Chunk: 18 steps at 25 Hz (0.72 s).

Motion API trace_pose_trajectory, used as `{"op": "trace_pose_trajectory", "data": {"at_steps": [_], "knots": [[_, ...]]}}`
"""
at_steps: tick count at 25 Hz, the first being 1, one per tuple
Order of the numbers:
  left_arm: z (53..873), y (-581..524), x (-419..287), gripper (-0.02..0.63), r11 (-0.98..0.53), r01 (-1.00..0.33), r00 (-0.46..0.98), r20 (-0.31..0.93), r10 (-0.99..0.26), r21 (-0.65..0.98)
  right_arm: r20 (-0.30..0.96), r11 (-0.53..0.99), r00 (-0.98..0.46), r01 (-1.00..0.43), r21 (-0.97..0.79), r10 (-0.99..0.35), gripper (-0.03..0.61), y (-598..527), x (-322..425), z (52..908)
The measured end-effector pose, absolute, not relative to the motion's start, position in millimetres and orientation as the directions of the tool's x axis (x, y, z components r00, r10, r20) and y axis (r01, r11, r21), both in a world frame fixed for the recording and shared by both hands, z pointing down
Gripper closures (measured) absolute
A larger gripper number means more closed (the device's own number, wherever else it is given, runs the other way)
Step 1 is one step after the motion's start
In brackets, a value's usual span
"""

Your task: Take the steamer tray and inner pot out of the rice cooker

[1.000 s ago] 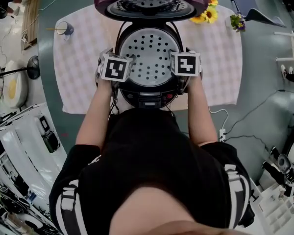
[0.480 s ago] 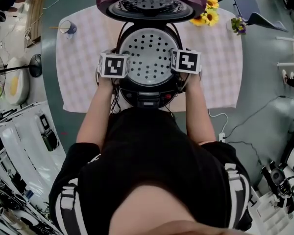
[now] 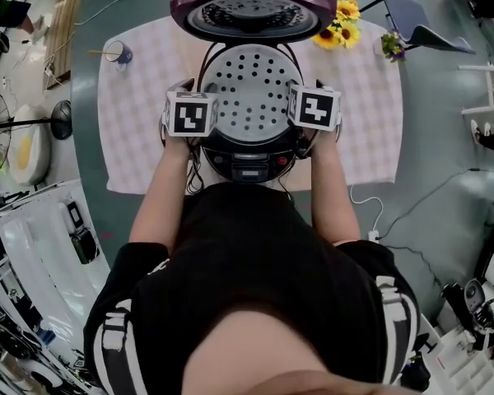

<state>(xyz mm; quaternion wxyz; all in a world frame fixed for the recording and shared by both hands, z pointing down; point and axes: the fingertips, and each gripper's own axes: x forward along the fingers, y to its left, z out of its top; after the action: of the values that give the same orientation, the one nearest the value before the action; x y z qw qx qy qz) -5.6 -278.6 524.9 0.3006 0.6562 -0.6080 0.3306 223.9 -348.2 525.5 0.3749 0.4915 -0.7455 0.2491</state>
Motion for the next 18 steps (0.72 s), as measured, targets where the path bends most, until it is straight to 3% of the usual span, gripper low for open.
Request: {"op": "trace_pose_trajectory", "data": {"at_steps": [4,7,10,14,18], "knots": [[501.7,-277.5,-1.1,0.425,-0.086,-0.996,0.047,0.756,-0.653,-0.012,0.765,0.397,-0.26,-0.918,-0.006,-0.589,0.336,-344.8,226.1,501.2],[486.4,-273.3,1.8,0.433,-0.086,-0.996,0.059,0.733,-0.677,0.001,0.738,0.419,-0.296,-0.908,-0.02,-0.606,0.39,-339.3,222.0,485.4],[473.7,-265.9,1.3,0.484,-0.079,-0.997,0.073,0.709,-0.701,0.025,0.713,0.46,-0.351,-0.887,-0.045,-0.607,0.435,-330.0,210.6,472.6],[461.6,-250.7,4.2,0.565,-0.081,-0.995,0.103,0.684,-0.722,0.064,0.682,0.531,-0.426,-0.845,-0.065,-0.595,0.551,-314.9,189.8,459.2],[454.6,-238.1,-7.3,0.591,-0.078,-0.995,0.095,0.641,-0.762,0.054,0.648,0.554,-0.461,-0.829,-0.073,-0.606,0.568,-306.5,173.5,452.7]]}}
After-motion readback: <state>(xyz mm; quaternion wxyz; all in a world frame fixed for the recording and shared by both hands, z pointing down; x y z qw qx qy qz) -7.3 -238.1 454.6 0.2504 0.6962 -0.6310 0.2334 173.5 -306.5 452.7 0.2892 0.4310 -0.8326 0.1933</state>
